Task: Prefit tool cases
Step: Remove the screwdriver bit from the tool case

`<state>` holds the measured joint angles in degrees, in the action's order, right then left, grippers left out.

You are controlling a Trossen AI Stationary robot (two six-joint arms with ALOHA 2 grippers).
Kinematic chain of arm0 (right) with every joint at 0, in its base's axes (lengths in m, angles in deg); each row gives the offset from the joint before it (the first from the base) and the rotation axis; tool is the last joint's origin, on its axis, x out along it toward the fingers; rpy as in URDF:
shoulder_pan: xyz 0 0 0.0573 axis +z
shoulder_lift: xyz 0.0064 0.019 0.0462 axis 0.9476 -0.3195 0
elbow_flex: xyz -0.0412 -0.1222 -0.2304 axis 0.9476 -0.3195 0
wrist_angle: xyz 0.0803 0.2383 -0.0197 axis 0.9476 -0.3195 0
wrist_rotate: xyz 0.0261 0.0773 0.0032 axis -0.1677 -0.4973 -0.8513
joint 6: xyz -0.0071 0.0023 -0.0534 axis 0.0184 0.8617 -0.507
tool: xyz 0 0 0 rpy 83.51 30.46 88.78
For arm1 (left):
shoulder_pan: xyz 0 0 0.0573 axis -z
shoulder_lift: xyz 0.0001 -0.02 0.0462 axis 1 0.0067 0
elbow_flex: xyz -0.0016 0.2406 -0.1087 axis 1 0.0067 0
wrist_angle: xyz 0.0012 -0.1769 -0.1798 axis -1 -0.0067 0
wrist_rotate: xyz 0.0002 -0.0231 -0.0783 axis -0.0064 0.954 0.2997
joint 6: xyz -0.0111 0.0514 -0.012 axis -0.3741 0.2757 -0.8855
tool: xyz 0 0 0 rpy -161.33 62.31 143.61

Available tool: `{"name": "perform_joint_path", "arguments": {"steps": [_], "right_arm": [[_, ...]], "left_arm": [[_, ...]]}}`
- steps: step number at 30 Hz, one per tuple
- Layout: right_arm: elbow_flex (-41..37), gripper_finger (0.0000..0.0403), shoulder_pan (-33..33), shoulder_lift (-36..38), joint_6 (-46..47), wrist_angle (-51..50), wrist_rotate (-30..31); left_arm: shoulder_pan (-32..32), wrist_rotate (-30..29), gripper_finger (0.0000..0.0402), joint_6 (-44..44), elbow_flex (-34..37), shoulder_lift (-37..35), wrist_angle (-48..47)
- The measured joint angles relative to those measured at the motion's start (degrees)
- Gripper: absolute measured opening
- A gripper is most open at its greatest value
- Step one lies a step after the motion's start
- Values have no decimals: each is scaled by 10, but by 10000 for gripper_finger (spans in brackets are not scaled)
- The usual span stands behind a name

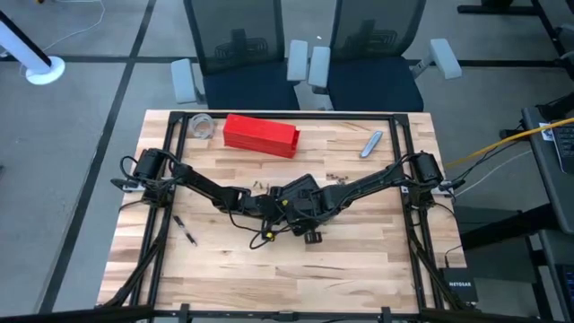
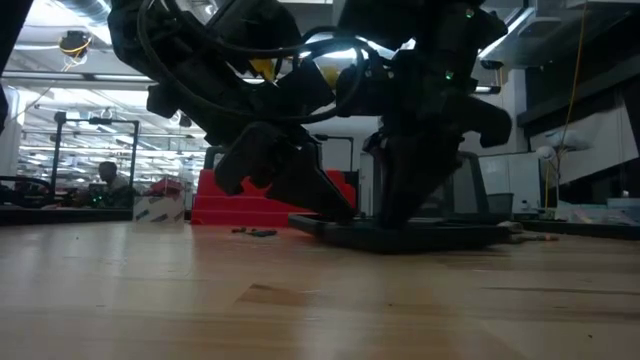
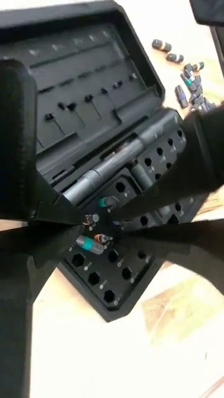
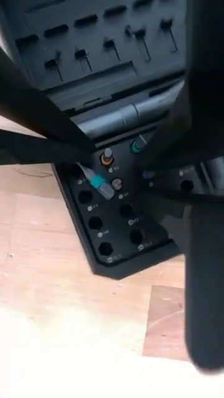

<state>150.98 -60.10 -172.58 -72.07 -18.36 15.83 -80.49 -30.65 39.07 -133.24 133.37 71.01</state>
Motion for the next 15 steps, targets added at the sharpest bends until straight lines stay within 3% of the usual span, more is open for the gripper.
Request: {"name": "perform_joint_path", "arguments": {"steps": [3,15], "right_arm": [[7,11,0,-1,3,-15,-1],[28,1,-33,46,66,-37,-25]], "left_arm": [[0,0,0,0,0,0,0],[4,-11,0,-2,-3,-1,-22]]}}
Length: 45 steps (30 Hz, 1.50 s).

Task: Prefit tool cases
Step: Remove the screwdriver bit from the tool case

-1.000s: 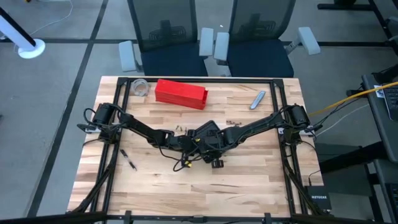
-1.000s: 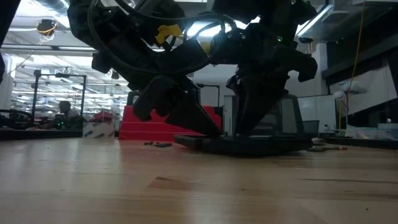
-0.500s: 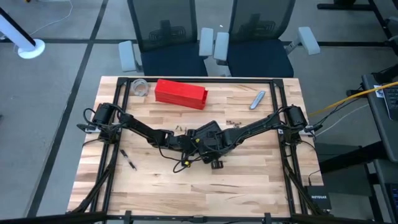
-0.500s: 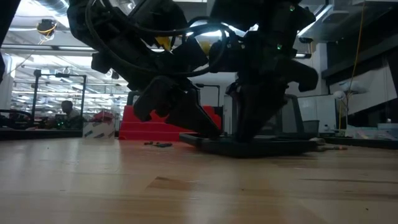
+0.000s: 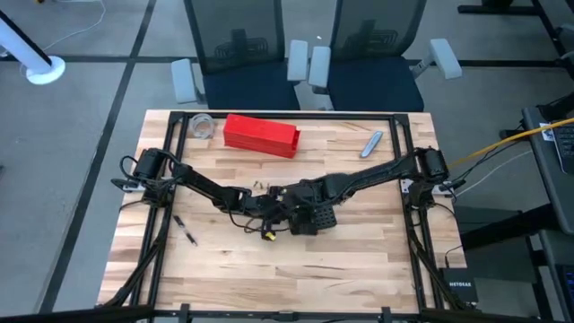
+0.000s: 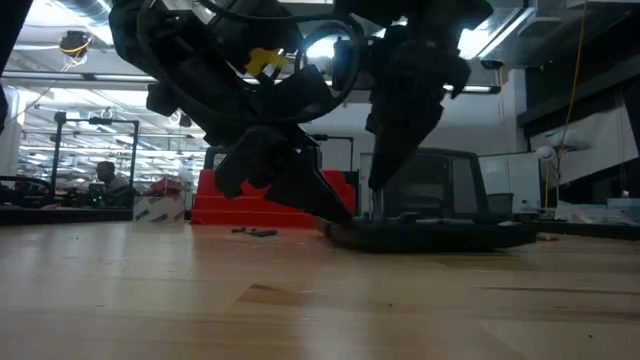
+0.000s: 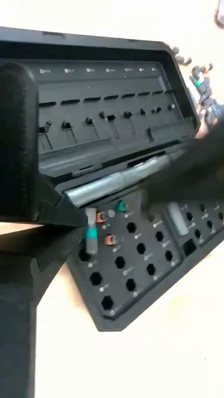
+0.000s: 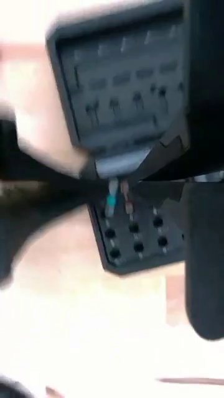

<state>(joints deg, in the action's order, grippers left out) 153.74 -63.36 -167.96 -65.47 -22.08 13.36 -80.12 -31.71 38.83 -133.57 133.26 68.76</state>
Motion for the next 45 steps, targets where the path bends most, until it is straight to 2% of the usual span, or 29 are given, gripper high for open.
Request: {"name": "perform_joint_path", "arguments": {"steps": [5,10,19,23,27,33,36,39,45], "right_arm": [[0,1,-12,15,1,-28,21],[-13,1,-43,44,1,-100,82],[-174,0,-118,156,81,-95,87],[-210,8,-137,192,103,-89,85],[-216,46,-158,200,96,-78,53],[-213,153,-163,200,87,-78,41],[-202,195,-163,200,60,-46,-40],[-196,210,-145,200,42,30,-103],[-178,206,-88,171,28,134,-85]], "left_arm": [[0,-15,0,-1,0,0,-1],[0,-34,0,-2,1,-12,-9],[-5,-44,0,-11,2,-21,-26],[-5,-44,0,-10,2,-22,-20],[-10,-55,0,-9,1,-22,-15],[-25,-59,0,-9,1,-22,-15],[-27,-58,0,-8,1,-25,-19],[-23,-60,0,7,1,-32,-22],[-5,-104,0,63,1,-64,-72]]}}
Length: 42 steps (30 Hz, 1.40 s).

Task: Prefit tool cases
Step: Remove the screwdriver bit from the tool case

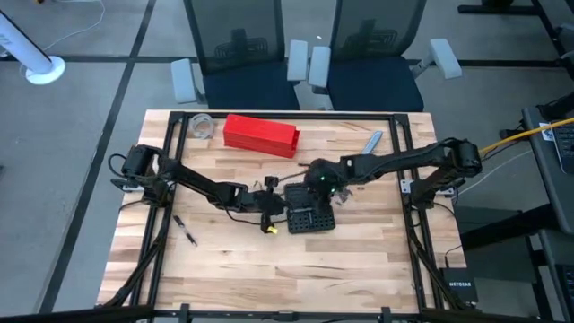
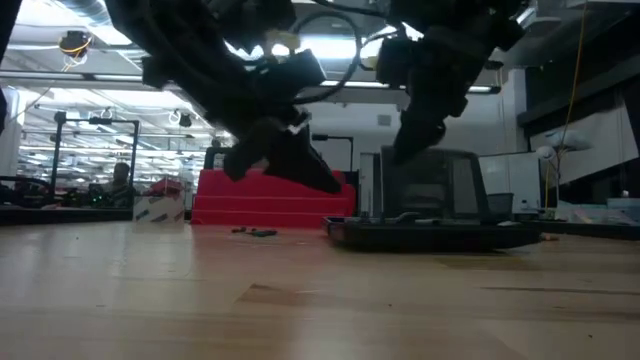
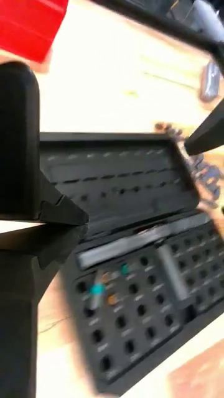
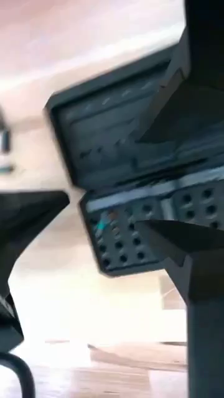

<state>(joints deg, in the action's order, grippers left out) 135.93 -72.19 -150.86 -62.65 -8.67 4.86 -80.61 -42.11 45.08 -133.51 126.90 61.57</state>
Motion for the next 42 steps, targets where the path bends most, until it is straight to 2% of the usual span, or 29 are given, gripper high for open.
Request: {"name": "perform_joint_path", "arguments": {"steps": [3,9,15,23,30,37,42], "right_arm": [[12,197,23,-24,-3,10,1],[29,182,51,-53,-2,-5,39],[30,177,58,-55,-2,-8,46],[31,177,57,-55,-2,-19,51],[31,177,57,-55,-18,-20,35],[31,177,57,-55,-28,-38,34],[31,177,85,-56,-20,-50,50]], "left_arm": [[6,-1,0,-17,0,-2,-47],[24,-1,0,-110,0,12,-133],[28,32,0,-93,0,40,-51],[26,35,0,-91,0,55,-20],[23,37,0,-87,0,57,79],[13,35,0,-91,0,57,67],[22,35,0,-66,0,44,57]]}}
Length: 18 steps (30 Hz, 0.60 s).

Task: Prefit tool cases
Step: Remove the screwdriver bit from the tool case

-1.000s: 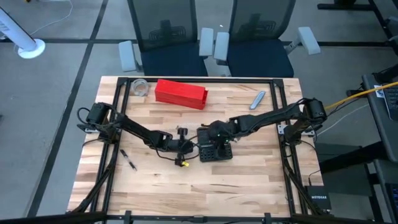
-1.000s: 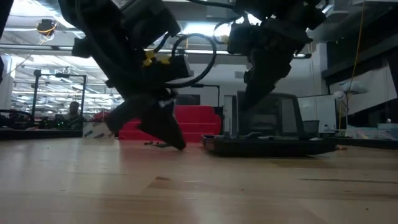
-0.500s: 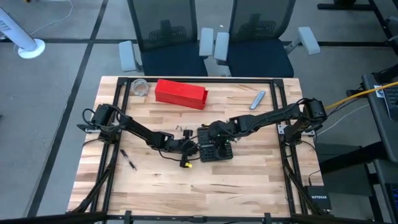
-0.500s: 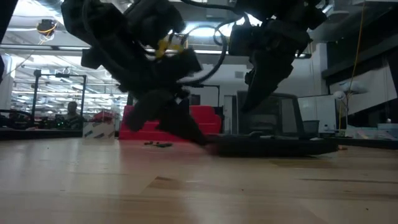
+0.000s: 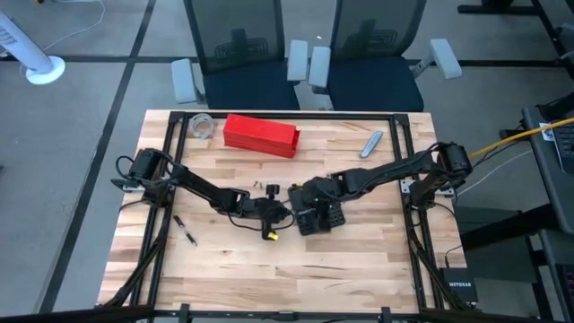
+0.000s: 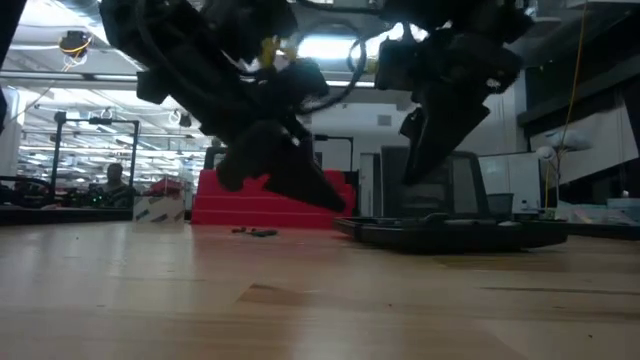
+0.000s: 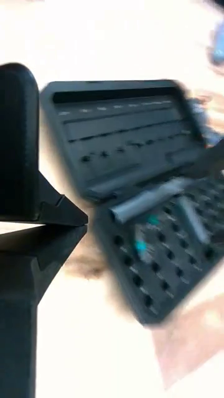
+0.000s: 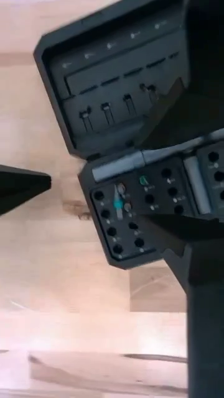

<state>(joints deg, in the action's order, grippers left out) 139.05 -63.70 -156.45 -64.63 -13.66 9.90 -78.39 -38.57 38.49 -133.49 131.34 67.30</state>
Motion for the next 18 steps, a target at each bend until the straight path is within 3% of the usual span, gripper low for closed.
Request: {"name": "perform_joint_path", "arguments": {"steps": [9,13,18], "right_arm": [[0,177,44,-18,39,5,106],[3,170,43,-32,79,2,117],[3,131,44,-42,87,5,114]], "left_arm": [[-3,0,0,41,0,2,39],[-17,2,0,45,-1,7,58],[-32,24,0,45,-17,9,60]]}}
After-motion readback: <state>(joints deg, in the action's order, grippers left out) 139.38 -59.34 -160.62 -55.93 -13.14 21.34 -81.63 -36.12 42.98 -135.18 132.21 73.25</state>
